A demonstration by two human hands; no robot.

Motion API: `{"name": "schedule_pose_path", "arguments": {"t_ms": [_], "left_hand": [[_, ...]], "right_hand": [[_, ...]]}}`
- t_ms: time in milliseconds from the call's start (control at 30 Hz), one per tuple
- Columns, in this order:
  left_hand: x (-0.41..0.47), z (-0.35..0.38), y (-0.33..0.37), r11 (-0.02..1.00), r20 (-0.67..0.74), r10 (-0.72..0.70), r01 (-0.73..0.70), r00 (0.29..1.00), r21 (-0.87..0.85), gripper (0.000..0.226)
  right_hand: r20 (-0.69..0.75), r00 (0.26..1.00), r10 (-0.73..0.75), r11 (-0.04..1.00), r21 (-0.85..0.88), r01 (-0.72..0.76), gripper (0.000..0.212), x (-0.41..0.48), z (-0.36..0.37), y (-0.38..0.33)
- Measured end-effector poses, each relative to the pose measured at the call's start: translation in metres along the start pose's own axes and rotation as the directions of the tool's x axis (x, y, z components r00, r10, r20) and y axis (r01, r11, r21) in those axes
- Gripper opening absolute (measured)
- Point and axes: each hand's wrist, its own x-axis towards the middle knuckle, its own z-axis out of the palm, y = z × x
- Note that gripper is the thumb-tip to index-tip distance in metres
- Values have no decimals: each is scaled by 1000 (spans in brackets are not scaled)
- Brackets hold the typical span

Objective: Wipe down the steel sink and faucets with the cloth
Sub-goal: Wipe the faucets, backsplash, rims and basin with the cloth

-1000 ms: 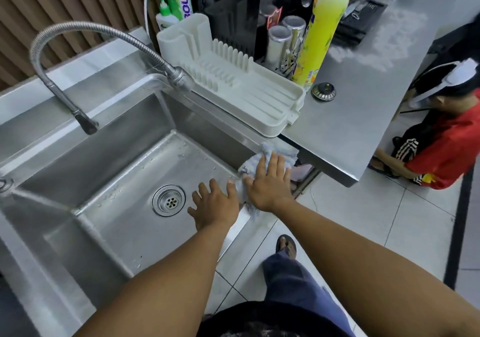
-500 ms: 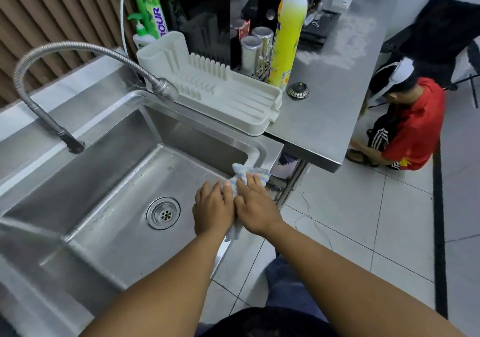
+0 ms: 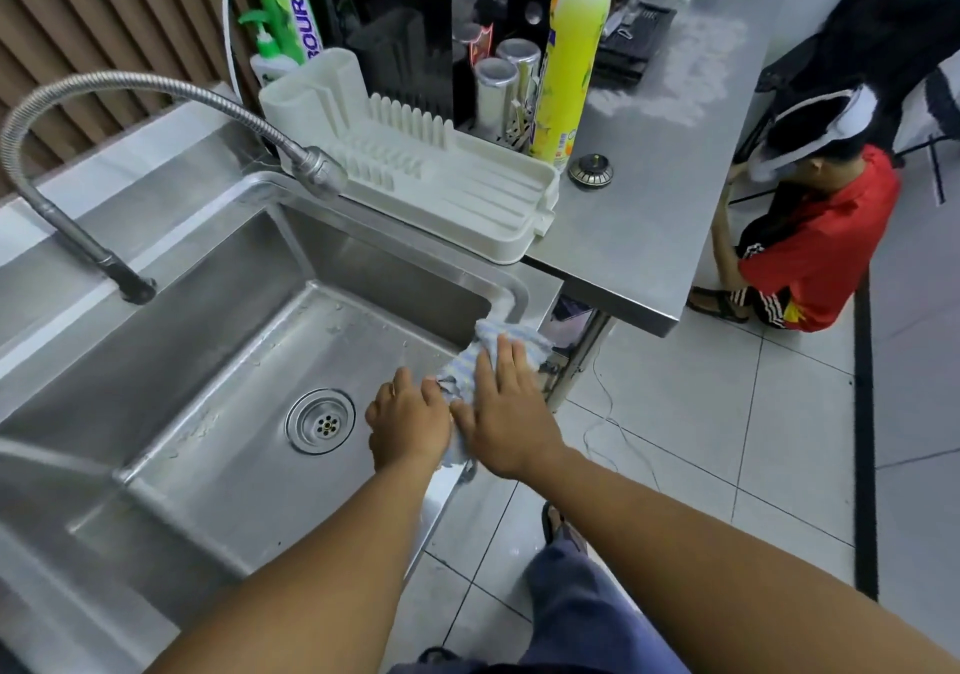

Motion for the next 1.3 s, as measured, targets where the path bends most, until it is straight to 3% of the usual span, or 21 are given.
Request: {"name": "schedule_pose_path", "arguments": {"t_ms": [67,200,300,400,533,700,833,967,1100,1200,1300], "left_hand": [[1,2,8,996,12,-69,68,998,49,56],[-1,8,13,984,1,-81,80,997,161,67],[-2,7,15,982,-8,-108,108,994,155,67],[-3,8,16,980,-27,-105,108,994,166,66],[-5,6,16,981,-37,-84,90,996,172,65],[-5,5,16,982,-31,-77,81,997,172,67],[-6,5,15,981,-29,-76,80,997,177,67],[-5,5,14,983,-25,-73,77,997,170,64],[-7,4,13,986,-26,-52,55,998,158,67],[-7,4,11,986,-31,-35,40,999,160,68],[-6,5,11,987,-32,-40,44,999,157,66]], "right_hand": [[1,1000,29,999,-33,-29,98,22,-11,15],[-1,989,147,985,-92,-147,73,76,-40,47],[-15,992,129,985,-114,-130,75,72,-39,42],[51,997,62,995,-87,-57,98,35,-23,15],[47,998,52,985,-166,-44,76,53,-35,30],[40,986,163,960,-237,-149,73,96,-56,54],[44,999,15,983,-181,-6,73,54,-34,28],[103,985,-140,977,-146,155,93,20,-27,24],[42,999,-5,987,-161,12,73,70,-52,60],[18,992,123,978,-173,-118,71,88,-56,62],[16,995,94,981,-172,-90,72,67,-36,31]]}}
